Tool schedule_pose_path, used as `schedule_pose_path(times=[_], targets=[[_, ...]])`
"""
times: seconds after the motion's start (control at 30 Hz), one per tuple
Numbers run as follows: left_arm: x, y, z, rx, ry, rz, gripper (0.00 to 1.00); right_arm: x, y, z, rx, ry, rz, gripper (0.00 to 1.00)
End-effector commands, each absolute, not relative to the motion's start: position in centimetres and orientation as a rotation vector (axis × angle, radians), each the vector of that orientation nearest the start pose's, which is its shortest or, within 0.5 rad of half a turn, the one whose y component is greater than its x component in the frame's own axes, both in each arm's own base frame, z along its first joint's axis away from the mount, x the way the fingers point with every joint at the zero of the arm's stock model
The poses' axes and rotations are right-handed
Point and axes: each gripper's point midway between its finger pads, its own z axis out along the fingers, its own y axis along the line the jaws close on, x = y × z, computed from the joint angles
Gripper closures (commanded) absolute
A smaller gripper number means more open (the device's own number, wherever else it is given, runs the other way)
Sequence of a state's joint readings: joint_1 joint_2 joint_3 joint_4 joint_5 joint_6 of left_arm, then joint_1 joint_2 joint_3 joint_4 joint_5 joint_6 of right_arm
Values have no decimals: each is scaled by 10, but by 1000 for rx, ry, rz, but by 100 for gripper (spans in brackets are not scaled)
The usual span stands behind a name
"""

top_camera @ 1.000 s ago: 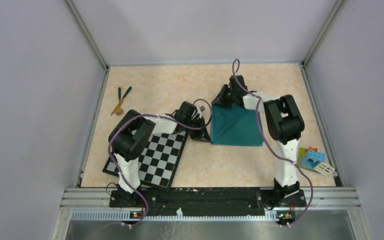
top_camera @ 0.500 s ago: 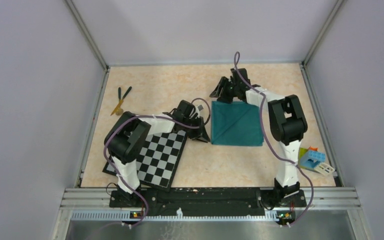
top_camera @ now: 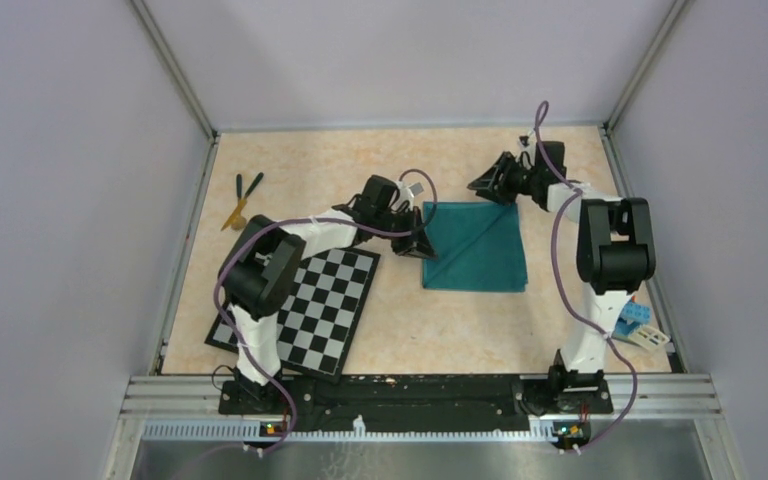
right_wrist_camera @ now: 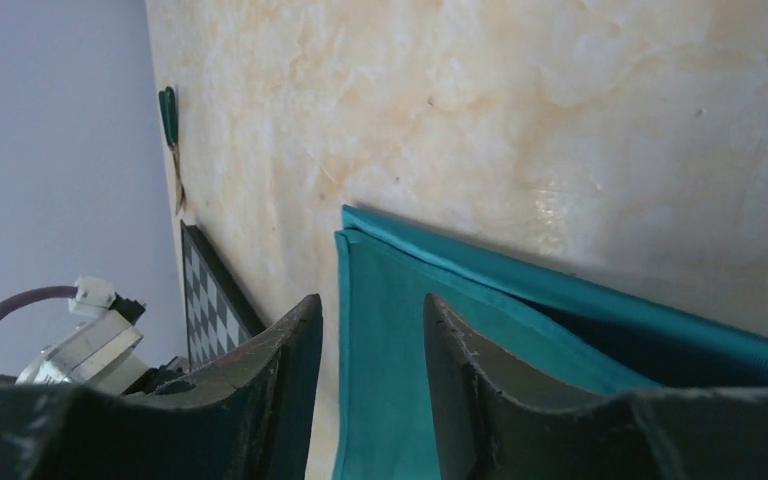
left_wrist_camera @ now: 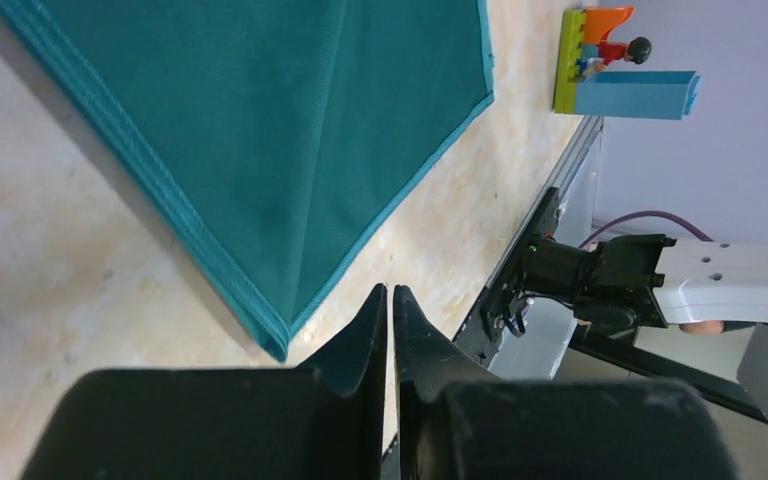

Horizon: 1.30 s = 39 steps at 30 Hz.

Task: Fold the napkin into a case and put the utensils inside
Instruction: Smooth out the upper triangle-folded napkin at the center of the board, then move the upper triangle-folded napkin to the center of the board.

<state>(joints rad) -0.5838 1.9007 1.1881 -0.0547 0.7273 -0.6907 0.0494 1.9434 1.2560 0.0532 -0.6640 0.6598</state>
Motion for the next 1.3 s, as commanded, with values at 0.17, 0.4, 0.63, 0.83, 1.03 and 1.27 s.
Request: schedule_pose_path(times=[0.17,0.4,0.63,0.83,1.03,1.27], targets=[[302,-372,42,233,2629,-1457,95,459,152,52,224,2255,1322,58],[286,-354,5,163,2718,-1368,96,467,116,22,264,2248,1299,53],[287,-350,8,183,2714,-1321,95,490,104,36,234,2242,1277,49],[302,-365,60,230,2603,-1402,81,510,103,116,190,2206,1150,41],[314,-370,117,268,2501,-1449,62,458,124,139,258,2390,835,44],[338,-345,149,215,2418,-1403,43,341,167,96,147,2538,801,73]])
